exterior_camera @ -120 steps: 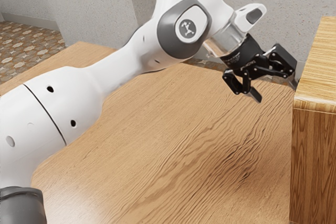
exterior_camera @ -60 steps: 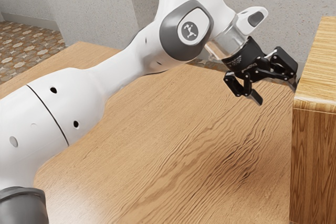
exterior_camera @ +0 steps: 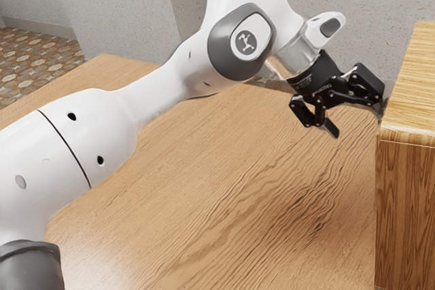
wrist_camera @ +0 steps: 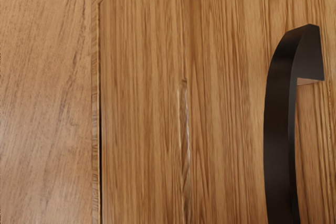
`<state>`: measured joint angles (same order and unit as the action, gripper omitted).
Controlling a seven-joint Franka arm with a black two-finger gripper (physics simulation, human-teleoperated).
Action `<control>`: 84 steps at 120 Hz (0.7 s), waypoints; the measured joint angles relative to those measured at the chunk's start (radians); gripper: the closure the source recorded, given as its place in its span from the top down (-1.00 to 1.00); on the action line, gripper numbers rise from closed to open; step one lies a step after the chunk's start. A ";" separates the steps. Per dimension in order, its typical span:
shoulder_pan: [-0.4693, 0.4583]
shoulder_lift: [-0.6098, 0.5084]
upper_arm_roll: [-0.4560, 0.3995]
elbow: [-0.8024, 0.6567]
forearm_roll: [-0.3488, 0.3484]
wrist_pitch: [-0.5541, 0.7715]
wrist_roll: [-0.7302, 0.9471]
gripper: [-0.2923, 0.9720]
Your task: Pull the drawer handle with one arm to open the drawer
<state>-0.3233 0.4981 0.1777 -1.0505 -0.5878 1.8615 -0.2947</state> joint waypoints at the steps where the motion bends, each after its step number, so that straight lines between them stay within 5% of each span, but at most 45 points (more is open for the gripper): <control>1: 0.000 0.000 0.000 0.000 0.000 0.000 0.000 0.54; 84: 0.072 -0.008 -0.014 -0.006 0.001 -0.026 0.001 0.54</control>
<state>-0.2512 0.4899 0.1636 -1.0570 -0.5871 1.8351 -0.2935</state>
